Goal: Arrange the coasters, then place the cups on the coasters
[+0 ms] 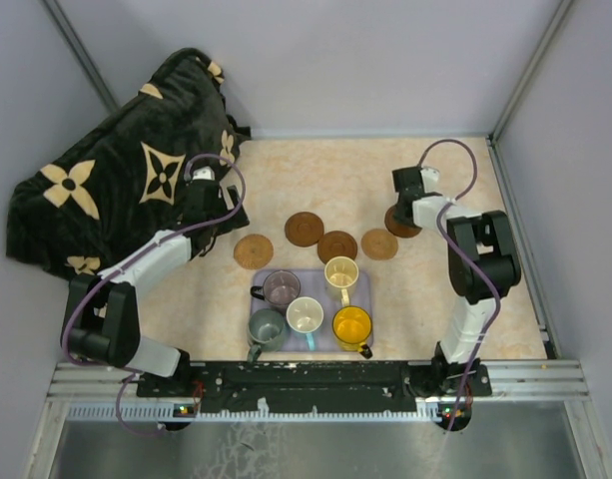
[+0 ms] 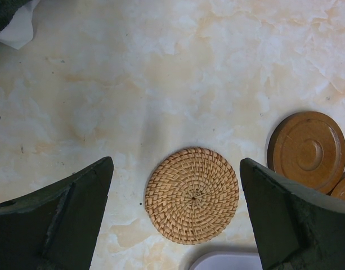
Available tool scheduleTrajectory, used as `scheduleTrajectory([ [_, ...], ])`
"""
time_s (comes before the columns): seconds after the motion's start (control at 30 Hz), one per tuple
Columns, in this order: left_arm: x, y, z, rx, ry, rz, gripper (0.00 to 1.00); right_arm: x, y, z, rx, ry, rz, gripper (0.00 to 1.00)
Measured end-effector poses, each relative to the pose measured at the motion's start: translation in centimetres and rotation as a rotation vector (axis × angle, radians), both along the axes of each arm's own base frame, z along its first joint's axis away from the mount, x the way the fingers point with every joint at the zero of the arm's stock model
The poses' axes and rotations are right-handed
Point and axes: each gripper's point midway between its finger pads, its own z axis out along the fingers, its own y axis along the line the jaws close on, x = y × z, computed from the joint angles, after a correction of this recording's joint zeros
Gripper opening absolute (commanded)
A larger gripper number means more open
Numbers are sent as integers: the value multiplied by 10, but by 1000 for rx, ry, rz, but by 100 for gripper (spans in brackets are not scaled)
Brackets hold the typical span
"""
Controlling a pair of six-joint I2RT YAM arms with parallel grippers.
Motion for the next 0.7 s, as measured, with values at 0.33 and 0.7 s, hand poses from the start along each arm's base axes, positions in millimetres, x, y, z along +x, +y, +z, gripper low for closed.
scheduleTrajectory([
  [0.33,-3,-4,-3,-16,11,-21,99,-44,-36,-2,-55,56,-91,23],
  [0.7,-5,-7,-4,-32,18,-27,100,-52,-38,-1,-64,78,-59,24],
])
